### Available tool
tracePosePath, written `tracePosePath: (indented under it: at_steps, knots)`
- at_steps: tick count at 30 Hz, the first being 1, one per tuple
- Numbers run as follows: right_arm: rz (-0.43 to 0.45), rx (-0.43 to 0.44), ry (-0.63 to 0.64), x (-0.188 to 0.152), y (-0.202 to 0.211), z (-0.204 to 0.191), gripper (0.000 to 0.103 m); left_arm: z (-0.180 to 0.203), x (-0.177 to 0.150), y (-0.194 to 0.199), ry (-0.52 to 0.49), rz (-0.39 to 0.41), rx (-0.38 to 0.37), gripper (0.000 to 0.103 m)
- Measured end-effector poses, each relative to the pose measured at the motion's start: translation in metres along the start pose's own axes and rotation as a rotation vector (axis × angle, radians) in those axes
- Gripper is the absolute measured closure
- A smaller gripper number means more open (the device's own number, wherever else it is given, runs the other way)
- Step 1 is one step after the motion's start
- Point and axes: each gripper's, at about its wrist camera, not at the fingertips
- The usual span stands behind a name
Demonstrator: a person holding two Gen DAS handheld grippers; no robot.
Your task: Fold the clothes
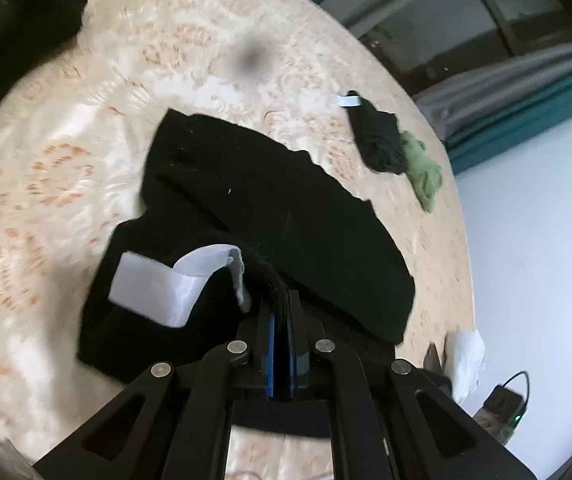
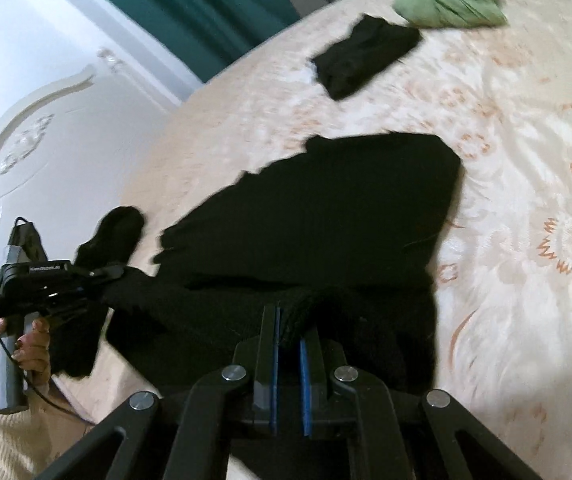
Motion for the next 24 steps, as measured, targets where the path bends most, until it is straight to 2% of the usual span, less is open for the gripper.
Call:
tracePosePath:
  at_steps: [5,7,11,15,19,22,24]
  knots:
    - [-0.011,0.084,0.102,-0.033,0.043,-0.042,0.097,0.003,-0.039,0.059,-0.064,0.058,-0.012,0.099]
    - [-0.055,0.125,0.143,-0.056,0.056,-0.057,0.097,-0.001,-0.056,0.078,-0.064,0.062,-0.023,0.099]
    - [-0.127,0.149,0.177,-0.096,0.074,-0.071,0.097,-0.014,-0.086,0.097,-0.036,0.040,-0.046,0.099]
    - [-0.164,0.162,0.134,-0.118,0.081,-0.069,0.097,-0.022,-0.106,0.101,-0.025,0.003,-0.033,0.099]
    - [-0.129,0.135,0.164,-0.103,0.084,-0.072,0.097,-0.007,-0.084,0.104,-0.041,0.050,-0.076,0.099]
    - [-0.028,0.098,0.179,-0.061,0.079,-0.065,0.097,0.017,-0.041,0.086,-0.057,0.071,-0.072,0.099]
    - [0.001,0.072,0.118,-0.023,0.059,-0.049,0.097,0.028,-0.007,0.060,-0.037,0.060,-0.045,0.099]
Point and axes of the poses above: each gripper's, at about its wrist camera, not at the fingertips, and y roughly against the way its jaws point, z to its right, x to its top, and after that the axes turned 1 degree about -y, right-handed
